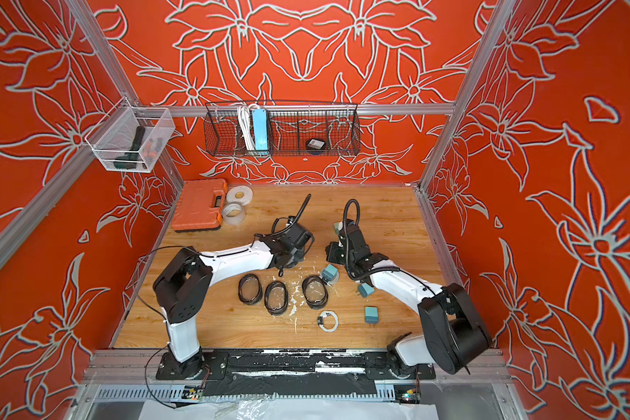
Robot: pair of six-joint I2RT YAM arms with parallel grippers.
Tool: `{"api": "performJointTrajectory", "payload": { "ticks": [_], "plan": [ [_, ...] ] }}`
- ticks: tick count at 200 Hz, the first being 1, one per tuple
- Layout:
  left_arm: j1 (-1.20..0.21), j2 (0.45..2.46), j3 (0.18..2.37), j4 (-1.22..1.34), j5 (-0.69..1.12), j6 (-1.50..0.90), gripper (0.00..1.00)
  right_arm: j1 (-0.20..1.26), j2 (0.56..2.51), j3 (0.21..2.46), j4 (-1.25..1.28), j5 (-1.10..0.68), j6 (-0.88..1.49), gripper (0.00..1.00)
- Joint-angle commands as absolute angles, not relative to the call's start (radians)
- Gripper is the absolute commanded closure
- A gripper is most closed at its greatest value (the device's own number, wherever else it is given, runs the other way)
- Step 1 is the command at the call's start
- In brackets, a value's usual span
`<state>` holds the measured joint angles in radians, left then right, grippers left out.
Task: Pack away charging kits
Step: Pick up the storage bag at the center of the board.
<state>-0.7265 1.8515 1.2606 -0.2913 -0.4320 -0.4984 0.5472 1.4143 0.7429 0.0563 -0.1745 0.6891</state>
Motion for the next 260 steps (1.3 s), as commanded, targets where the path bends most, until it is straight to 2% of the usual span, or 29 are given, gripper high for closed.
{"api": "performJointTrajectory", "payload": {
  "ticks": [1,67,110,148,260],
  "plan": [
    [-0.690,1.795,1.214,-0.220,-0.360,-0.516,1.00,0.603,1.454,0.747,0.165,-0.247,0.729,0.89],
    [-0.666,1.754,1.144,-0.129,-0.288,-0.515,1.00,0.686,1.498,0.708,0.373,-0.335,0.794,0.94],
    [-0.660,1.714,1.111,-0.095,-0.270,-0.530,1.00,0.704,1.593,0.716,0.489,-0.393,0.847,1.00],
    [-0.642,1.682,1.064,-0.041,-0.219,-0.538,1.00,0.706,1.688,0.736,0.594,-0.468,0.888,1.00],
    [-0.615,1.612,0.953,0.098,-0.004,-0.535,1.00,0.706,1.822,0.831,0.560,-0.425,0.885,1.00]
  ]
}}
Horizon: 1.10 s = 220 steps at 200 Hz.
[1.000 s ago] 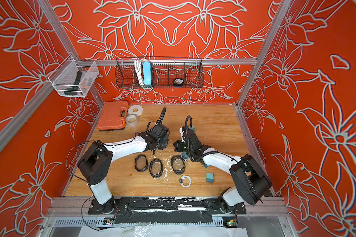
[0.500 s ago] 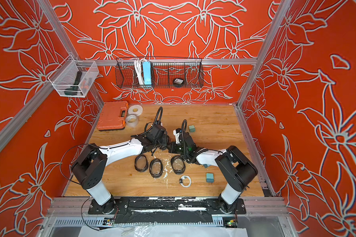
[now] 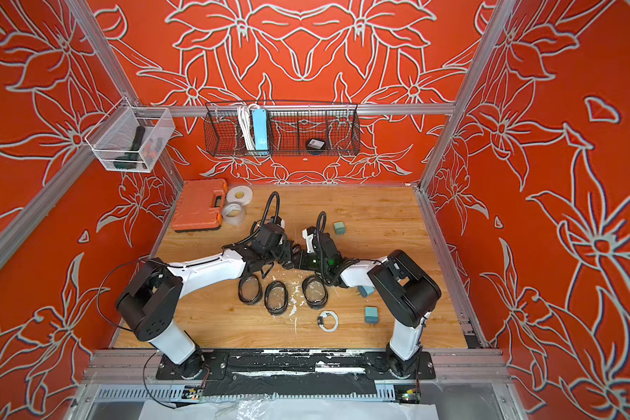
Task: Pack away charging kits
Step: Pick up the storage bag at the center of the board.
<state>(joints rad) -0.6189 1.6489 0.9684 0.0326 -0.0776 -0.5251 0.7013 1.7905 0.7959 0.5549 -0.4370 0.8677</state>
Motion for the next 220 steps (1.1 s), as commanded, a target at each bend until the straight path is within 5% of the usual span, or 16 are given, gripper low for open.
{"api": "performJointTrajectory", "payload": {
  "ticks": [1,111,154,204,220],
  "plan": [
    [-0.615,1.612,0.953,0.099,-0.003,-0.534,1.00,0.706,1.823,0.832,0.560,-0.424,0.885,1.00],
    [-0.554,1.549,0.865,0.156,0.077,-0.632,1.00,0.707,1.806,0.857,0.420,-0.234,0.792,1.00],
    [-0.554,1.528,0.834,0.222,0.166,-0.618,1.00,0.709,1.821,0.903,0.436,-0.294,0.762,1.00],
    [-0.554,1.526,0.837,0.150,-0.003,-0.617,1.00,0.707,1.738,0.896,0.394,-0.274,0.740,1.00],
    [-0.554,1.531,0.836,0.125,-0.085,-0.613,1.00,0.707,1.688,0.900,0.329,-0.245,0.735,0.92]
  ]
}}
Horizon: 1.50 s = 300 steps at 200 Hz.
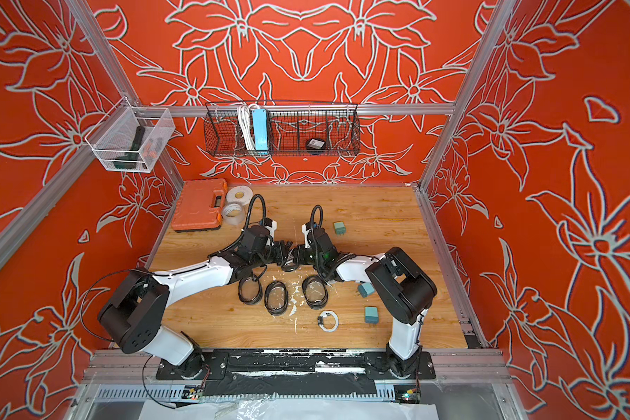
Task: Pack away charging kits
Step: Pick up the storage bag at the center of the board, then pick up the plug from the center of the board.
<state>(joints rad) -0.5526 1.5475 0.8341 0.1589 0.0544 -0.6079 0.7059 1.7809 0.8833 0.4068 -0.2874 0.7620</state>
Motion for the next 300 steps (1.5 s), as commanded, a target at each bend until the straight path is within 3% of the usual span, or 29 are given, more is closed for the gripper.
{"api": "performJointTrajectory", "payload": {
  "ticks": [1,46,84,118,144,153,196,212,232,300],
  "plan": [
    [-0.554,1.532,0.836,0.125,-0.088,-0.612,1.00,0.707,1.685,0.900,0.324,-0.245,0.734,0.92],
    [-0.552,1.519,0.834,0.123,-0.152,-0.583,1.00,0.685,1.540,0.886,0.148,-0.089,0.670,0.62],
    [-0.552,1.517,0.836,0.126,-0.156,-0.569,1.00,0.557,1.469,0.881,0.022,0.057,0.604,0.31],
    [-0.551,1.523,0.852,0.098,-0.186,-0.546,1.00,0.428,1.602,1.018,-0.140,0.155,0.522,0.20],
    [-0.551,1.540,0.888,0.061,-0.194,-0.528,1.00,0.385,1.776,1.164,-0.215,0.117,0.449,0.19],
    [-0.551,1.546,0.896,0.058,-0.193,-0.525,1.00,0.384,1.827,1.217,-0.245,0.116,0.431,0.12],
    [-0.551,1.570,0.918,0.060,-0.175,-0.513,1.00,0.373,1.986,1.366,-0.306,0.137,0.389,0.14],
    [-0.551,1.584,0.925,0.058,-0.171,-0.512,1.00,0.367,2.062,1.454,-0.372,0.144,0.378,0.23],
    [-0.551,1.602,0.932,0.057,-0.167,-0.509,1.00,0.365,2.114,1.508,-0.394,0.129,0.365,0.28],
    [-0.551,1.628,0.935,0.098,-0.102,-0.499,1.00,0.361,2.119,1.502,-0.371,0.111,0.365,0.56]
  ]
}}
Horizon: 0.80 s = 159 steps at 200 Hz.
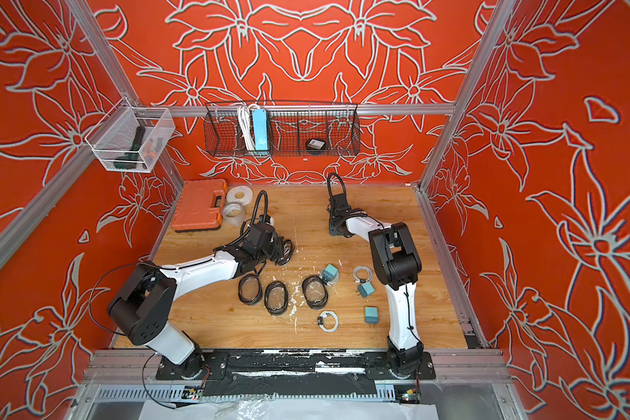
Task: Pack away charging kits
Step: Pick up the plug from the center of the board.
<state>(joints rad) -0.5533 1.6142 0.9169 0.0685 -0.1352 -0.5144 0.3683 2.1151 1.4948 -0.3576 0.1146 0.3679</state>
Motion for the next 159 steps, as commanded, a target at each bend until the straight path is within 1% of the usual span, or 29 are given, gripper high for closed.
{"api": "performJointTrajectory", "payload": {
  "ticks": [1,17,40,63,89,109,133,159],
  "plan": [
    [-0.551,1.629,0.935,0.099,-0.100,-0.499,1.00,0.361,2.120,1.501,-0.370,0.110,0.365,0.57],
    [-0.551,1.635,0.936,0.109,-0.089,-0.495,1.00,0.357,2.117,1.488,-0.363,0.096,0.372,0.66],
    [-0.551,1.643,0.931,0.137,-0.082,-0.492,1.00,0.354,2.063,1.410,-0.304,0.040,0.403,0.75],
    [-0.551,1.646,0.918,0.179,-0.071,-0.491,1.00,0.356,1.941,1.290,-0.226,-0.093,0.466,0.85],
    [-0.551,1.633,0.889,0.242,-0.075,-0.493,1.00,0.377,1.752,1.097,-0.070,-0.238,0.567,0.89],
    [-0.551,1.622,0.869,0.276,-0.089,-0.493,1.00,0.416,1.649,0.992,0.019,-0.300,0.632,0.93],
    [-0.551,1.619,0.851,0.300,-0.107,-0.493,1.00,0.485,1.585,0.929,0.089,-0.319,0.667,0.94],
    [-0.551,1.613,0.826,0.338,-0.085,-0.493,1.00,0.539,1.590,0.911,0.195,-0.376,0.676,0.94]
  ]
}}
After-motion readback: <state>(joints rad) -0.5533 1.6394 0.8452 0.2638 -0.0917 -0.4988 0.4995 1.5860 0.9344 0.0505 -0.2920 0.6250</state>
